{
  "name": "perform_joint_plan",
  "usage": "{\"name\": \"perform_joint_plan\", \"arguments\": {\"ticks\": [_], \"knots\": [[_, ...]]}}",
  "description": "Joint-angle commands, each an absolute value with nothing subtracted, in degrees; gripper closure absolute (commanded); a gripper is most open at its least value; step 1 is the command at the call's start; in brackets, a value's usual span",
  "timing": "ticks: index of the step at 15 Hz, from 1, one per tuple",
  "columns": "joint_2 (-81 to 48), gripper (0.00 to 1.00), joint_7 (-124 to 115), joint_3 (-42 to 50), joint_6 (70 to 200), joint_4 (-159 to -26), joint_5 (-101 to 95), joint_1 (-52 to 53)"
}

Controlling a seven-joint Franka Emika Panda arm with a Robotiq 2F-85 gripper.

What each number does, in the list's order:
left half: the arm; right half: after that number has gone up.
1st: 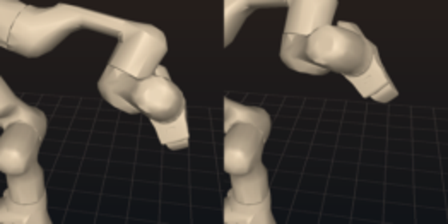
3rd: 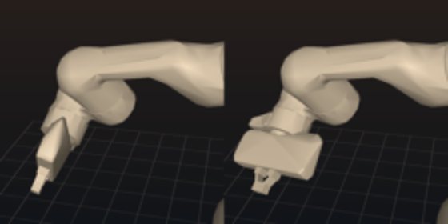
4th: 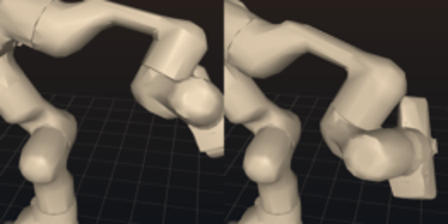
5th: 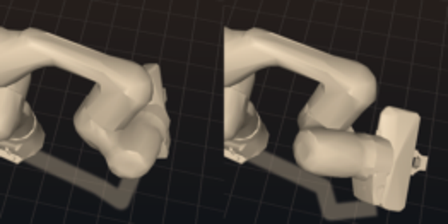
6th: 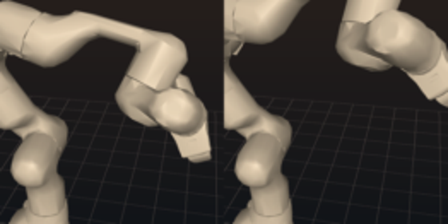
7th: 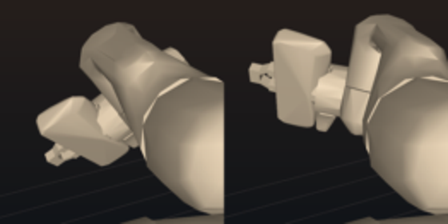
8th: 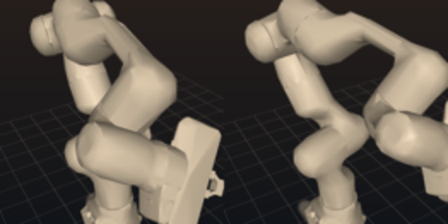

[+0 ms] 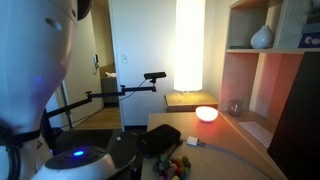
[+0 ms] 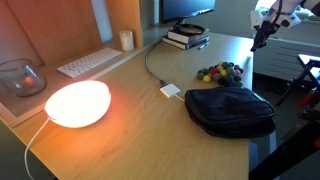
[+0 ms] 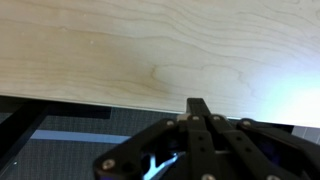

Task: Put the charger cable, head and the plastic object onto the floor.

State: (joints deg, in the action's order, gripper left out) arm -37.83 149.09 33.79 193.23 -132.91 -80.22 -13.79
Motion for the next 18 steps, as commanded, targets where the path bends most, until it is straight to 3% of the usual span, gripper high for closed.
{"name": "perform_joint_plan", "arguments": {"ticks": [1, 12, 13, 15, 18], "knots": [[-37.83, 0.99, 149.09, 33.71, 193.23, -132.91, -80.22, -13.73], [-29.94, 1.0, 149.1, 36.95, 198.91, -135.46, -93.27, -8.13], [-25.82, 1.0, 149.07, 31.15, 196.22, -135.63, -97.37, -13.66], [-24.36, 1.0, 149.32, 33.24, 199.85, -136.18, -99.48, -11.46], [-20.0, 1.0, 149.72, 25.67, 197.94, -138.07, -101.76, -18.21]]}}
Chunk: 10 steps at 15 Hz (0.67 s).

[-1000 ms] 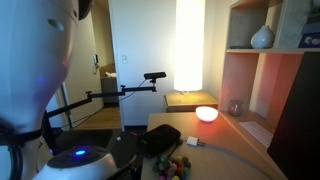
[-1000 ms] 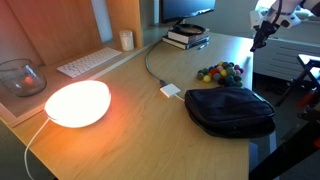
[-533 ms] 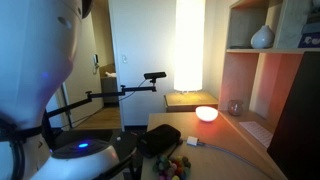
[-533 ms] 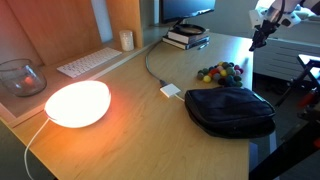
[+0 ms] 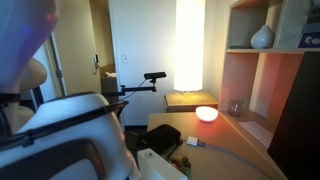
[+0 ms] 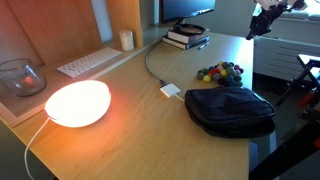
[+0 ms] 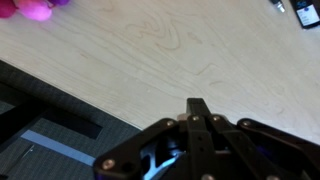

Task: Put the charger cable, head and the plastic object onto the floor.

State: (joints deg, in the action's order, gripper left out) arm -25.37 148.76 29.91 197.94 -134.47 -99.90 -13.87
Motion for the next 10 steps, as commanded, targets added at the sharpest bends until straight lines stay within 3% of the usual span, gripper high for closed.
{"name": "perform_joint_plan", "arguments": {"ticks": [1, 4, 10], "knots": [[-19.42, 1.0, 148.97, 23.85, 197.94, -138.21, -102.67, -19.75], [-18.14, 1.0, 148.98, 18.76, 197.93, -139.4, -104.16, -23.82], [-19.8, 1.0, 148.98, -7.73, 197.82, -140.24, -108.25, -44.58]]}}
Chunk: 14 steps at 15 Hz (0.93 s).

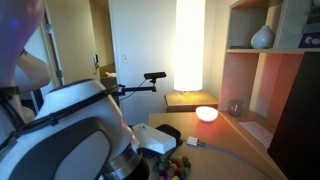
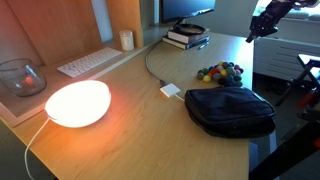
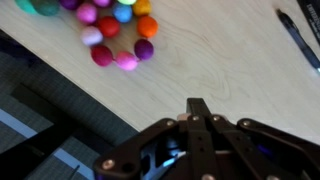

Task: Put the charger cable, head and the plastic object onto the floor.

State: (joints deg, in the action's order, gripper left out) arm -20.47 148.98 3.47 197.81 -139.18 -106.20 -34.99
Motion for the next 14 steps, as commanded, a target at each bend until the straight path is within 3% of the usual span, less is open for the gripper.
{"name": "perform_joint_plan", "arguments": {"ticks": [1, 4, 5, 14], "knots": [[-19.92, 1.0, 148.98, -11.87, 198.55, -139.96, -108.69, -48.44], [-20.15, 1.0, 148.98, -23.22, 198.6, -139.59, -108.32, -59.47], [-20.64, 1.0, 148.98, -18.19, 197.76, -139.39, -107.38, -53.53], [-21.35, 0.99, 149.03, -18.7, 197.74, -139.35, -107.37, -54.36]]}}
